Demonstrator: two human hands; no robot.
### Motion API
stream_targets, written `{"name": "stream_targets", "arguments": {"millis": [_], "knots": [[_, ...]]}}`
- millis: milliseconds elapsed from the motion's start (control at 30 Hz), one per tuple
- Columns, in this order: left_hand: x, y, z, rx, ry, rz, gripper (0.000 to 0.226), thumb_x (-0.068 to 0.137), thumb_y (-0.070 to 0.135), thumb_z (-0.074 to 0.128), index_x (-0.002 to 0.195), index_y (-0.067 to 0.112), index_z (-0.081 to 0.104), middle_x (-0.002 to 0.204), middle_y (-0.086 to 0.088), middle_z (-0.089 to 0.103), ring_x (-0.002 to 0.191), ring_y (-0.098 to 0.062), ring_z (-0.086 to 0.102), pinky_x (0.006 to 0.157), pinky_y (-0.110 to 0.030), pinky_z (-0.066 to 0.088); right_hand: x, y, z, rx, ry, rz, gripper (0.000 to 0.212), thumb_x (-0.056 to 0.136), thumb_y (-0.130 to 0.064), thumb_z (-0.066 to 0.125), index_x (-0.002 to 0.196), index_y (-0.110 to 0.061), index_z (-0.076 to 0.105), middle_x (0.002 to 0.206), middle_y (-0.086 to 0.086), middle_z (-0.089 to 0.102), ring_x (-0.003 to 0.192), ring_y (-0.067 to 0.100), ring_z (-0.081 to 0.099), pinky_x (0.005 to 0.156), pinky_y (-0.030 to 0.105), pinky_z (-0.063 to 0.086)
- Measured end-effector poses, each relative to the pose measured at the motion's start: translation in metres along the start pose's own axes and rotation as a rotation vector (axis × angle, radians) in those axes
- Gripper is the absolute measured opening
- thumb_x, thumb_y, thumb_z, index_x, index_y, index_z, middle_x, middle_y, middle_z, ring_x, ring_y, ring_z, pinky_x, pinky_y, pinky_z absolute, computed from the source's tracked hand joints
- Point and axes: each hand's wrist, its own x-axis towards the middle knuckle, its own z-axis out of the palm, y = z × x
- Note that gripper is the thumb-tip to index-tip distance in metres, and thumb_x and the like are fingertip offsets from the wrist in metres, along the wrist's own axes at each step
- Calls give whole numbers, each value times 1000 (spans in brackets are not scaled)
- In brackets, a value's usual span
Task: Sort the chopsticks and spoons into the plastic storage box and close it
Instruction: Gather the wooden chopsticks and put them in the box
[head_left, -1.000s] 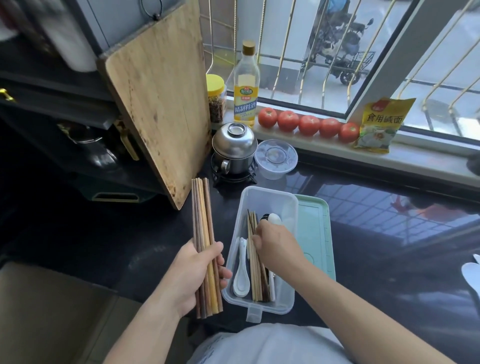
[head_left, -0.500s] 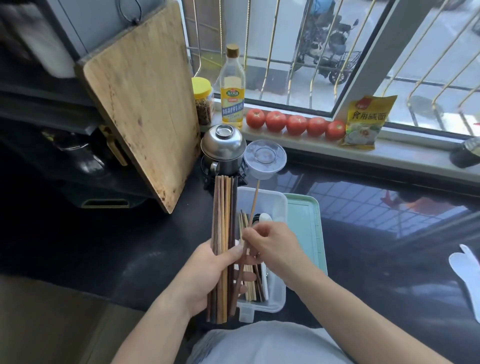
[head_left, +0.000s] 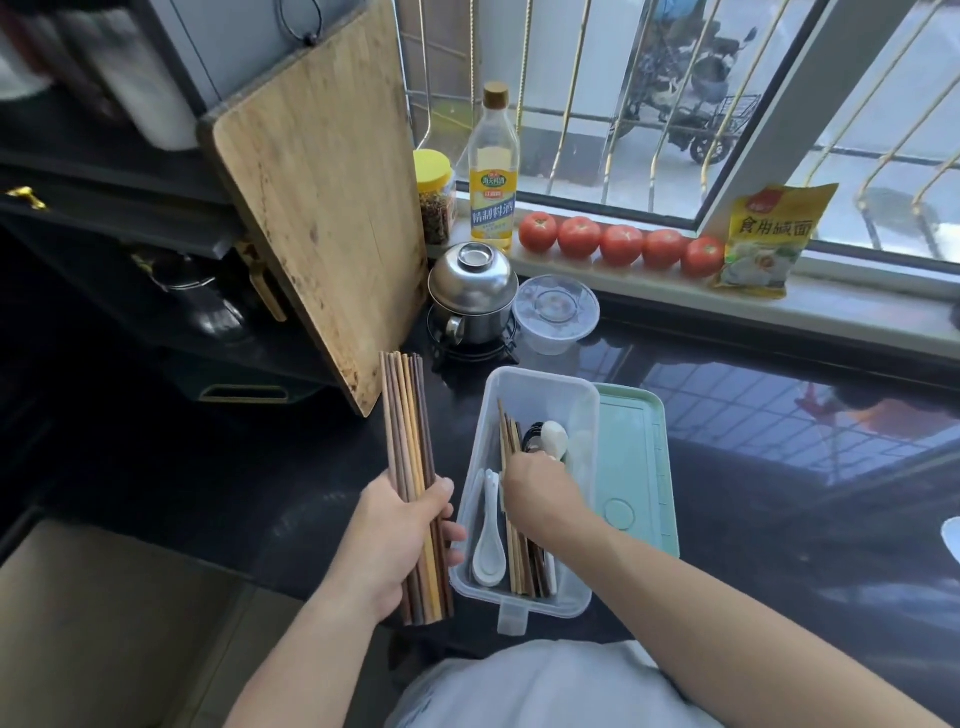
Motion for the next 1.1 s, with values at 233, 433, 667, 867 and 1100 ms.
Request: {"name": "stream_targets", "arguments": {"millis": [233, 433, 667, 867, 1100], "knots": [[-4, 2, 2, 28, -72, -37, 19, 98, 17, 68, 114, 12, 59, 100, -21, 71, 81, -30, 78, 68, -46, 64, -32, 7, -50, 531, 83, 81, 27, 100, -19, 45, 81, -8, 61, 84, 12, 63, 81, 29, 65, 66, 36, 53], [-5, 10, 24, 46, -282, -13, 23, 91, 16, 76, 113, 8, 73, 94, -17, 78, 84, -34, 77, 74, -51, 64, -77, -12, -62, 1249, -60, 88, 17, 98, -29, 65, 92, -14, 73, 78, 2, 71, 66, 18, 69, 69, 35, 62], [6, 5, 12, 16, -53, -50, 14, 96, 8, 69, 106, -2, 65, 91, -22, 77, 81, -33, 78, 72, -50, 64, -53, 34, -81, 1170, 653, 305, 26, 101, -25, 57, 77, -15, 61, 72, 6, 69, 64, 21, 66, 64, 41, 55], [12, 1, -11, -39, 11, -107, 14, 95, 6, 69, 107, 0, 71, 97, -20, 77, 85, -32, 78, 68, -46, 64, -25, 22, -43, 242, 167, 135, 23, 97, -13, 51, 74, -13, 48, 85, 7, 50, 74, 31, 53, 63, 33, 40], [4, 9, -1, 62, -26, -25, 13, 96, 11, 70, 108, 7, 70, 89, -16, 78, 82, -29, 78, 73, -49, 64, 1, 1, -8, 155, -11, 97, 12, 99, -13, 54, 88, -9, 58, 104, 17, 65, 97, 36, 66, 67, 31, 41]]}}
